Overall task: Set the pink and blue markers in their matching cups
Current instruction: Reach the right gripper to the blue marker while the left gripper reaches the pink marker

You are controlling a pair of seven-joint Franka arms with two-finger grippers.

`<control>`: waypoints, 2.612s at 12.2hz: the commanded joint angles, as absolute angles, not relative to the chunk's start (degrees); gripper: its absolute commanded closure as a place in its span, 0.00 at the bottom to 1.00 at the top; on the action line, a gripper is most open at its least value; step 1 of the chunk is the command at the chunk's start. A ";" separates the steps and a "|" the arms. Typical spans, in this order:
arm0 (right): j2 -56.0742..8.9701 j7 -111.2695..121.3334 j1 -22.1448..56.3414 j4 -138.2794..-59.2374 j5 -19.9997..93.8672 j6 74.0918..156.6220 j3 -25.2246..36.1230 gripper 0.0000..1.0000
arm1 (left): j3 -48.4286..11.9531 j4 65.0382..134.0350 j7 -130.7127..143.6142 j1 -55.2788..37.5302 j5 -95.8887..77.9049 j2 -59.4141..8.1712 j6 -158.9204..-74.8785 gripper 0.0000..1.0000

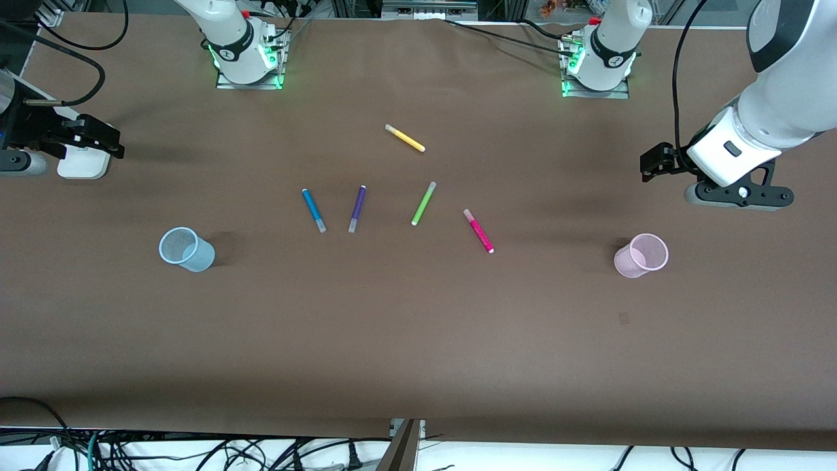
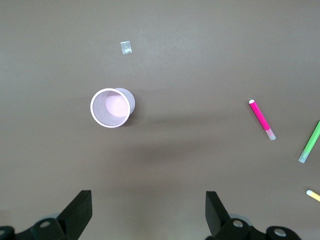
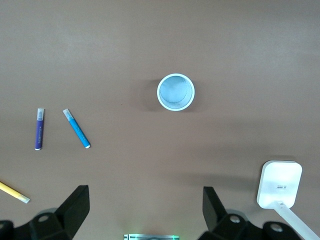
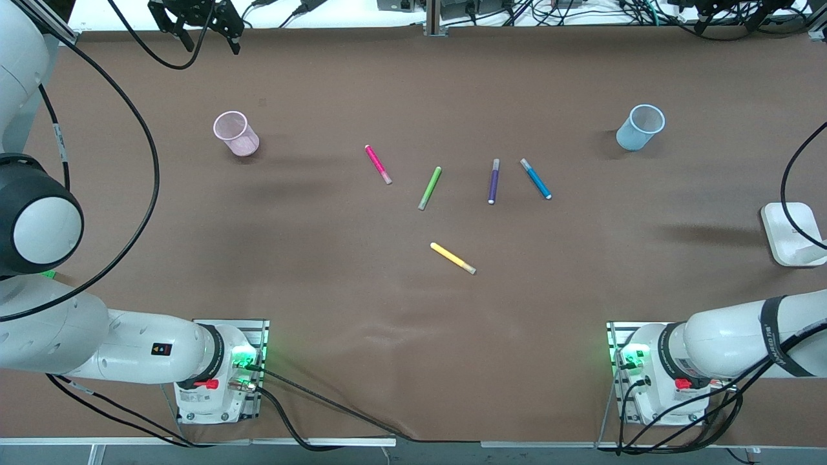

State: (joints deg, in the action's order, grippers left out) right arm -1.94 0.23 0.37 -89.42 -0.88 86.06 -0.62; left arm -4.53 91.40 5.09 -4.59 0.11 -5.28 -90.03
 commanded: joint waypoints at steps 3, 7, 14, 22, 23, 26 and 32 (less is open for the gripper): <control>-2.64 1.14 -0.09 -87.71 -1.32 84.90 -0.88 0.00 | -4.57 89.74 3.78 -4.39 0.97 -5.98 -88.86 0.00; -2.72 1.14 -0.26 -87.71 -1.32 84.99 -0.88 0.00 | -4.48 89.82 3.78 -4.39 0.97 -5.98 -88.86 0.00; -3.95 -0.09 1.57 -87.80 -0.79 85.60 -2.10 0.00 | -4.57 90.00 6.32 -3.34 0.00 -6.85 -88.86 0.00; -16.15 0.70 10.63 -87.63 3.50 89.47 -2.37 0.00 | -13.00 89.65 33.27 -10.53 0.09 -19.05 -100.26 0.00; -17.65 0.79 11.42 -87.71 4.04 90.86 -2.37 0.00 | -13.09 89.56 37.75 -12.63 0.09 -20.99 -102.46 0.00; -22.84 0.79 14.67 -88.41 3.95 96.48 -2.29 0.00 | -13.01 89.74 48.14 -17.56 0.09 -27.14 -108.70 0.00; -28.03 0.62 19.33 -97.10 4.04 113.09 -2.29 0.00 | -13.01 90.44 55.54 -20.48 0.79 -37.08 -121.10 0.00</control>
